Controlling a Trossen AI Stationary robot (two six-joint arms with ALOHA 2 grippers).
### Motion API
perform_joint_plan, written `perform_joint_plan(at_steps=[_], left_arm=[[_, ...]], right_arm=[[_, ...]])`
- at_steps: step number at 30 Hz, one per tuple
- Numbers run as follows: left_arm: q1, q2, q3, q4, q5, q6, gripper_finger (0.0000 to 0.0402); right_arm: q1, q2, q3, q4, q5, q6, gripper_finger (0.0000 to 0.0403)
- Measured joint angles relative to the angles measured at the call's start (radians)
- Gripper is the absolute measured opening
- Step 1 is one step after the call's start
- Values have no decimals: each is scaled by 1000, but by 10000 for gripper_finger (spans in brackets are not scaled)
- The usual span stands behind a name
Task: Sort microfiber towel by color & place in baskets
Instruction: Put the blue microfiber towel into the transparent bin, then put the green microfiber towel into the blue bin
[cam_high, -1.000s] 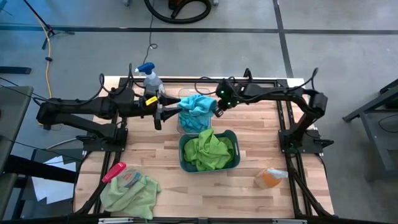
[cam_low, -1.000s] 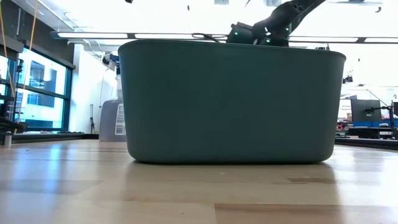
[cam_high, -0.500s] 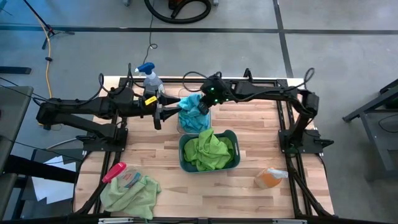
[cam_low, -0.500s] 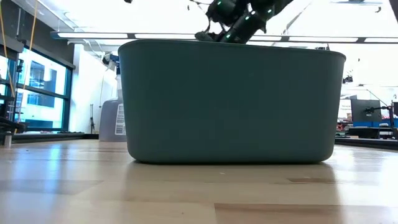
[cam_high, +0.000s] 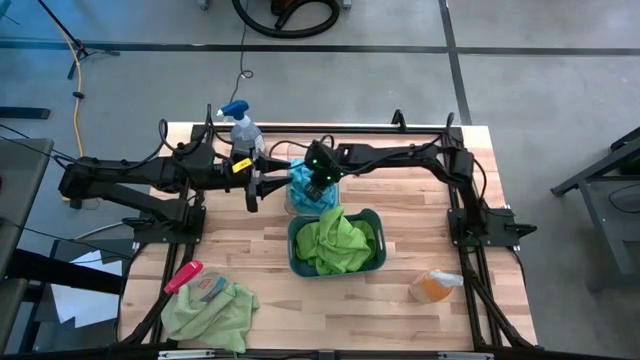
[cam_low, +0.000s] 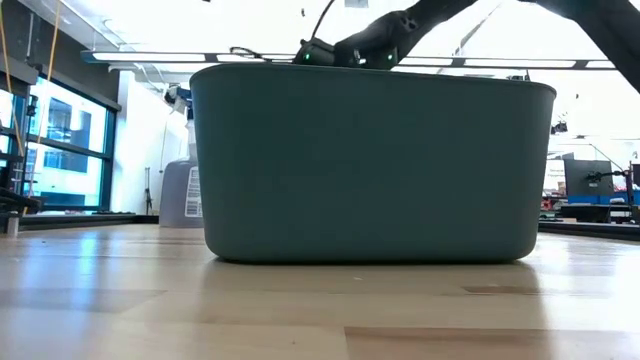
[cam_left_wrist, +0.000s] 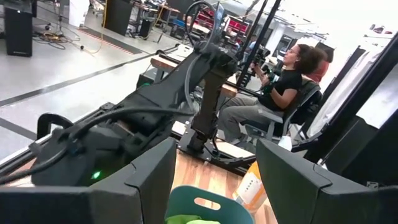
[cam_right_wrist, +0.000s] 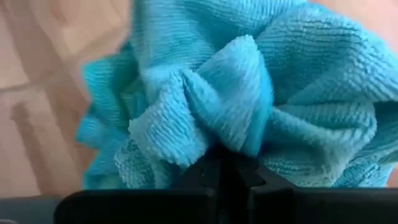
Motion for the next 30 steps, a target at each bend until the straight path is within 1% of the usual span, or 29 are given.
perform_joint_plan(at_steps=[7, 11, 16, 21, 25, 28, 30], left_arm=[[-3, 0, 0, 1, 0, 1, 211], [-3, -14, 0, 2, 0, 11, 211], [-3, -56, 1, 5, 0, 28, 211], [-3, -97, 2, 0, -20, 53, 211], [-3, -117, 2, 3, -37, 62, 211], [-3, -124, 2, 3, -37, 62, 211], [-3, -127, 2, 2, -37, 62, 211]], right_arm=[[0, 12, 6, 3, 17, -1, 0], [-1, 2, 56, -48, 18, -9, 0], [-1, -35, 161, -135, 35, -90, 0], [-4, -46, 316, -285, 49, -187, 0], [-10, -52, 423, -360, 52, -247, 0], [-17, -62, 475, -406, 54, -286, 0], [-19, -85, 482, -450, 54, -319, 0]])
